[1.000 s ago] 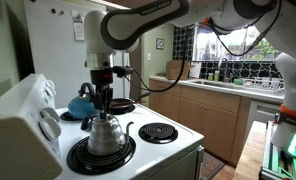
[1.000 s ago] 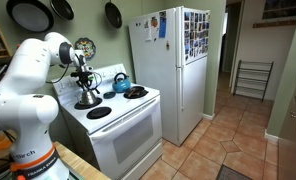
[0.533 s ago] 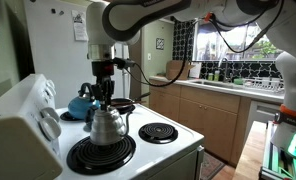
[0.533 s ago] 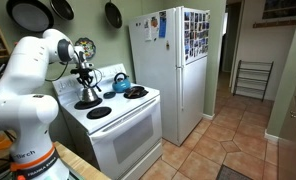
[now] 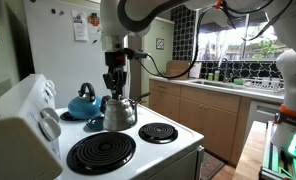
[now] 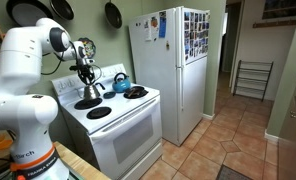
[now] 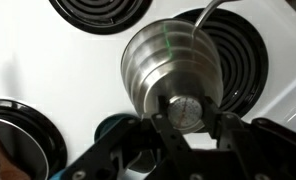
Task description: Pick up the silver kettle and put it on the bottom left cooker on the stove
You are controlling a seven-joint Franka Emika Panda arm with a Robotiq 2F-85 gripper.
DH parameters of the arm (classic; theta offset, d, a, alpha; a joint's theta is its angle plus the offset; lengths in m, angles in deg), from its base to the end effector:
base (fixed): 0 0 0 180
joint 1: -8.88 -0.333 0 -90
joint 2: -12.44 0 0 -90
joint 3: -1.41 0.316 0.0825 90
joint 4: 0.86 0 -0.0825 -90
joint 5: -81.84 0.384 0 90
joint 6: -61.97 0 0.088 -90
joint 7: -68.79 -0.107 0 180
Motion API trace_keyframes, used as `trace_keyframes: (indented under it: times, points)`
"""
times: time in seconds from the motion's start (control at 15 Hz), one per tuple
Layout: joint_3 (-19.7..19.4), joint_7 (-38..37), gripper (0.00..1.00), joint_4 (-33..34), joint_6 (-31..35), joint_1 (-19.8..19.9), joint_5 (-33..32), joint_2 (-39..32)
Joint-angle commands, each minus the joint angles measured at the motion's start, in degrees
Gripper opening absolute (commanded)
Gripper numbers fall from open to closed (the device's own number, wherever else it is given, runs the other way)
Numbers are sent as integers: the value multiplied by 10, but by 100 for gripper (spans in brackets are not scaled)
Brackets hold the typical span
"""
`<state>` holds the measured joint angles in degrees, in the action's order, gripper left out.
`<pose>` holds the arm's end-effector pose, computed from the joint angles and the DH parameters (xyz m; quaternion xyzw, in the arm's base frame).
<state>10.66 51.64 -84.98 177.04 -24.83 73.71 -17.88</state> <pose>0.5333 0.4591 0.3780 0.9702 0.2410 0.0200 0.0161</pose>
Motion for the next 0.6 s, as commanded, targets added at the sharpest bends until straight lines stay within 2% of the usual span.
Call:
trace_keyframes:
  times: [0.0,0.53]
  points:
    - [3,-47,14,-125,42,18,-2,93]
    - [13,-127,14,-319,149,68,6,207]
